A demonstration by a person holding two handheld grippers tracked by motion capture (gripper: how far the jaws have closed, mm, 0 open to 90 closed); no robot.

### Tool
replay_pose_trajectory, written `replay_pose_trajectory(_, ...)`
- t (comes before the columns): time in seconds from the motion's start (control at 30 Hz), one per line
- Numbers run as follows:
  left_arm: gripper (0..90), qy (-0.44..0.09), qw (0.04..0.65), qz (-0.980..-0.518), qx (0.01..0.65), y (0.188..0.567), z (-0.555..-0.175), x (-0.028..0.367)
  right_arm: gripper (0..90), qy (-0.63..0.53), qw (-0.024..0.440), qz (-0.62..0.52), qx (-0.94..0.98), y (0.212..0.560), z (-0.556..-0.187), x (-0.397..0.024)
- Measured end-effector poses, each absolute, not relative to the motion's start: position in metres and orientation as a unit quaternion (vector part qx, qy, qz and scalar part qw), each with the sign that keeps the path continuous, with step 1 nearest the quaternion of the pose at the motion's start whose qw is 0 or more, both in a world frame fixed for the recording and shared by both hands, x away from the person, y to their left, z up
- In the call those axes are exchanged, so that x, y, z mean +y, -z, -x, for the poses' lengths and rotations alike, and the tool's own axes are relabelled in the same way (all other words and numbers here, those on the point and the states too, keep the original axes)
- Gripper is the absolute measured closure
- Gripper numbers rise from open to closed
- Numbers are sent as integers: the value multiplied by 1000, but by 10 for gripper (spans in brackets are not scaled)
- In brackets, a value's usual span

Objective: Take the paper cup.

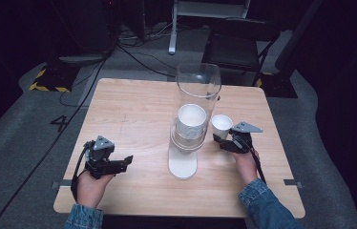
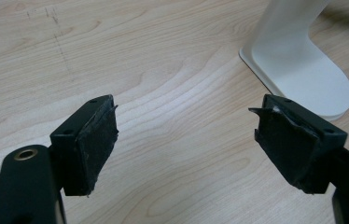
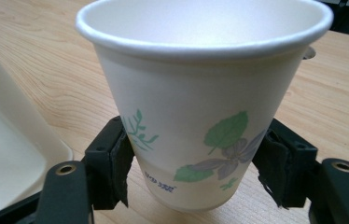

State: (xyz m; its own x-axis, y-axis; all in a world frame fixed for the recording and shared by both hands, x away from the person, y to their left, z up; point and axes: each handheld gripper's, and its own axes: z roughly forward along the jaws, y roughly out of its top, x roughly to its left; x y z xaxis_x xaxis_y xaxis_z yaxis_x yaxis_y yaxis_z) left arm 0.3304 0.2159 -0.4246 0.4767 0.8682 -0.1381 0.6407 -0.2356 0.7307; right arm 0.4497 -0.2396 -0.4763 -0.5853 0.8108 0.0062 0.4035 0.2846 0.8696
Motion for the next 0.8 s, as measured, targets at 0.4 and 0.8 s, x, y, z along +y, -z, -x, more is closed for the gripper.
replay_pose_trajectory(0.4,207,-150,375,-773,489,426,-331,215,340,-433,200,-396,784,488,-455,-235)
replay_pose_trajectory(0.8,207,-146,375,-774,489,426,-331,216,330,-412,177,-391,804,497,-456,-229)
